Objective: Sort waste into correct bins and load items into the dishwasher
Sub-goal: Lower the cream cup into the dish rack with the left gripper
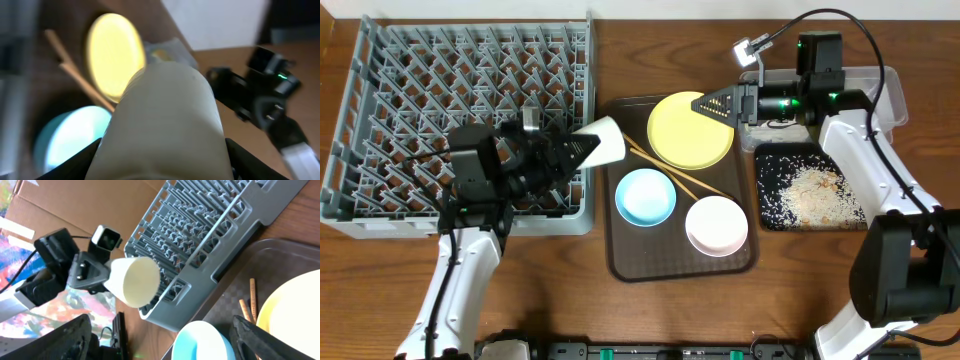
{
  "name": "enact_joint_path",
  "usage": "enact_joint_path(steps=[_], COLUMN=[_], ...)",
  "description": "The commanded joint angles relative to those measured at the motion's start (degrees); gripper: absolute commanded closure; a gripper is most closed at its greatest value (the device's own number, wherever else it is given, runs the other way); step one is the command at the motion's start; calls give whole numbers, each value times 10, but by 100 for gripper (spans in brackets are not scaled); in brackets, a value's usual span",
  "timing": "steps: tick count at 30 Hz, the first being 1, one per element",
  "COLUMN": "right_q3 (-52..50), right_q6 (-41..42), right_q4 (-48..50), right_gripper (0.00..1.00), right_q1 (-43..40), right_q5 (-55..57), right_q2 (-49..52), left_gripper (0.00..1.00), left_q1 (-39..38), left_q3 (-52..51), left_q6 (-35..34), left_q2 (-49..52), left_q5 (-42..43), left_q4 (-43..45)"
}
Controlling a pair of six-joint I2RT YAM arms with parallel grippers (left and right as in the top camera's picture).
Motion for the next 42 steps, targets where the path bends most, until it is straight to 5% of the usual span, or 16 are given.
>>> enact_joint_path(steps=[1, 9, 16, 28, 42], right_q3=[0, 0, 0, 9, 9], right_q6=[-13, -19, -22, -37, -37], right_q4=[-1, -29, -90, -160, -176], right_gripper=[10, 2, 1, 1, 1], right_q1=[12, 23, 38, 98, 97], right_q5=[9, 101, 234, 517, 554], right_q2=[-19, -33, -42, -150, -210], left_gripper=[83, 83, 83, 83, 83], left_q1=[2, -17, -63, -97, -118], left_q3=[60, 271, 336, 322, 322], left_q6=[80, 251, 269, 269, 269], left_q2=[-1, -4, -2, 86, 178], left_q5=[-70, -279, -459, -553, -538], left_q4=[-68, -442, -612, -645, -618])
